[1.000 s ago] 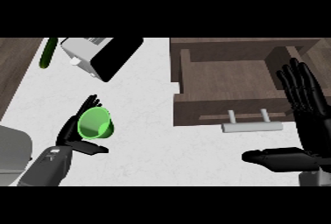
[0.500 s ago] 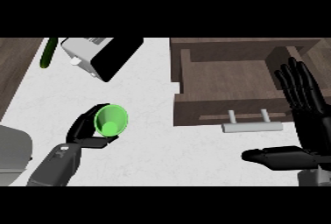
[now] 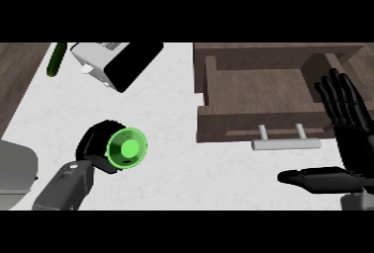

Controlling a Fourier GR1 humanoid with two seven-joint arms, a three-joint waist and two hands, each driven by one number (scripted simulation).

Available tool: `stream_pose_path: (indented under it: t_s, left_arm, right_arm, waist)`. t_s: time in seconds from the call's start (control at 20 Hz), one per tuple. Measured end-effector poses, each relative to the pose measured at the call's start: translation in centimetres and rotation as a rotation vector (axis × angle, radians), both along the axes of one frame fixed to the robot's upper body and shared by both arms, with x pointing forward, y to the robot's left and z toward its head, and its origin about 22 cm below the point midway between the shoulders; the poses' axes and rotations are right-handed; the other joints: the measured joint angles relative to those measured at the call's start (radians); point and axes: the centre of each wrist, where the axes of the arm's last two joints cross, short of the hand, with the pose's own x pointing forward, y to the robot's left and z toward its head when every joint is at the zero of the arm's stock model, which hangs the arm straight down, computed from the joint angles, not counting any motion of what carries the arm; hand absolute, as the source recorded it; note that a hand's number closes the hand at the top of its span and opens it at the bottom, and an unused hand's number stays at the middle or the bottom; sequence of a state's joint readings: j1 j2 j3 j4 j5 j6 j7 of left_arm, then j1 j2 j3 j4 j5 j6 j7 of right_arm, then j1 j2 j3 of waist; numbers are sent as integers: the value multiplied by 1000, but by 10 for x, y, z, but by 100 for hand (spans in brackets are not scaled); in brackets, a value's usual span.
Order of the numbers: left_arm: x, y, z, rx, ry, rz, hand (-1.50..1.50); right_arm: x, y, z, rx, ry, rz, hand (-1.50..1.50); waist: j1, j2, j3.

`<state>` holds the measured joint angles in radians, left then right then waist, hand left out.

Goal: Pick up the cup, place it into the drawer and close the drawer

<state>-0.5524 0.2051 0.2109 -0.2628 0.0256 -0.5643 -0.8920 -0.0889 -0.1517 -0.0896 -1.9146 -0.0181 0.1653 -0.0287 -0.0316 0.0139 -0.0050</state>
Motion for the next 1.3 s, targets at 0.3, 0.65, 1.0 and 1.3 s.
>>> stream_pose_path:
  t_s: [0.3,0.65,1.0,1.3]
  left_arm:
    - [-17,17,-8,-51,-77,327,150]
    - [-8,11,0,-64,-168,408,150]
    - [27,-7,37,-66,-286,316,150]
    - [66,-51,94,-34,-414,232,150]
  right_arm:
    - [1,-2,-1,-7,-2,-22,-150]
    - [-8,-3,1,-6,1,-21,-150]
    - [-8,-10,2,-6,8,-42,-150]
    - [-10,-17,-2,-1,11,-58,-150]
  waist:
    - [16,-5,1]
    - [16,-10,3]
    - [31,-16,5]
    - [38,-21,6]
